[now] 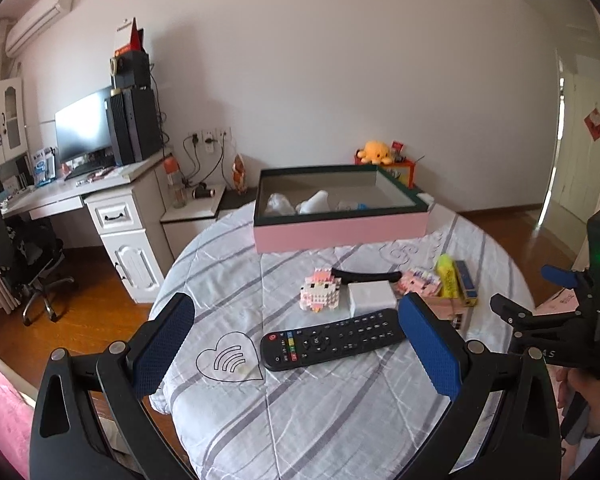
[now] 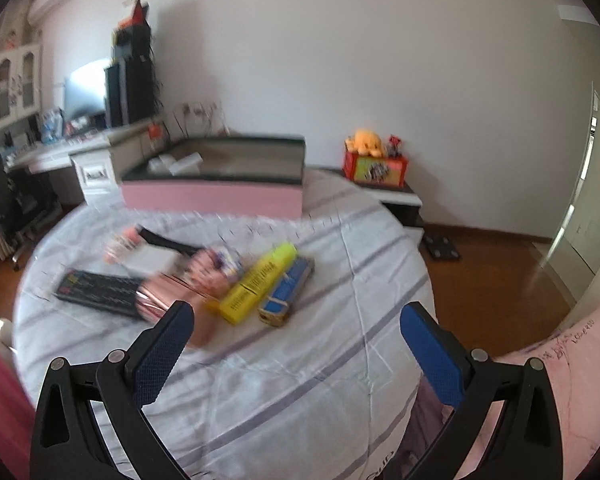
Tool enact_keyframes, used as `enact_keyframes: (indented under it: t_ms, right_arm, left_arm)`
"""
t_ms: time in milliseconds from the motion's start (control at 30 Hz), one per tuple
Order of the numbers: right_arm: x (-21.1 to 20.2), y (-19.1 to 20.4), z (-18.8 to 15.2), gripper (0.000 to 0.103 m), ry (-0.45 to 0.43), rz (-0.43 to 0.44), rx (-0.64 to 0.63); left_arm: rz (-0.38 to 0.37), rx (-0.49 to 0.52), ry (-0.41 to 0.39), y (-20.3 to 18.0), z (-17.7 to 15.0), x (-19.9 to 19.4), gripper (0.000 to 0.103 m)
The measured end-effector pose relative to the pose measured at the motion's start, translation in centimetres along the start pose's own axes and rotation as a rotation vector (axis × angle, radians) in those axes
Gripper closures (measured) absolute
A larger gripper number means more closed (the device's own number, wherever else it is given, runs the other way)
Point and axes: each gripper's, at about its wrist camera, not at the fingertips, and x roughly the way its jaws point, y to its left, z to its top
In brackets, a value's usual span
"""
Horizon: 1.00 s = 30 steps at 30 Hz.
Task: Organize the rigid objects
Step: 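Move both tools back toward the objects on the table, then grasp the blue-and-gold box with the right gripper while the left gripper grasps the rose-gold cylinder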
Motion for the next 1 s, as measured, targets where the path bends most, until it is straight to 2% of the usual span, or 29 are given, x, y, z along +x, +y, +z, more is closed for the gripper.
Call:
enact_keyframes:
  t_ms: [167,267,400,467,500,533,567,600,700,767,800,1000]
  right_arm:
    - [4.1,-0.5,-0.1,0.0,0.086,0.01,-0.007]
    - [6.0,-0.6,0.1,0.0,0.115,0.004,-0.011]
    - [7.3,-1.2,0.6,0.003,0.12,0.053,0.011]
    - [7.5,-1.6,0.9,0.011,0.115,0.073,0.021]
    - [7.7,-1.8,1.0,0.022,0.114,0.079,0.027]
    - [7.8,-2.0,1.2,0.039,0.115,0.087,0.03]
    - [8.1,-2.1,1.2,0.048,0.129,0.087,0.025]
    - [8.5,-2.0,1.2,0.062,0.145,0.079,0.016]
    - [8.8,-2.0,1.1,0.064,0.146,0.092,0.008]
    - [8.8,-2.1,1.1,0.073,0.136,0.125,-0.002]
    - [8.8,-2.3,1.0,0.082,0.134,0.131,-0.006]
    - [7.2,-3.2,-0.1,0.082,0.139,0.156,-0.01]
  left_arm:
    - [-0.008,-0.007,0.036,0.1,0.0,2.2,0.0]
    - [-0.02,0.007,0.056,-0.6,0.0,3.3,0.0]
    - [-0.047,0.029,0.084,-1.9,-0.3,4.6,0.0]
    - [-0.061,0.04,0.095,-2.6,-0.4,5.2,0.0]
    - [-0.068,0.046,0.1,-3.0,-0.5,5.4,0.0]
    - [-0.075,0.051,0.106,-3.4,-0.6,5.6,0.0]
    - [-0.082,0.055,0.11,-3.8,-0.7,5.8,0.0]
    - [-0.091,0.059,0.117,-4.3,-0.8,6.1,0.0]
    - [-0.121,0.074,0.135,-5.7,-1.0,6.6,0.0]
    - [-0.138,0.08,0.151,-6.6,-1.1,7.0,0.0]
    - [-0.147,0.085,0.158,-7.1,-1.2,7.2,0.0]
    - [-0.187,0.114,0.195,-10.0,-1.8,8.2,0.0]
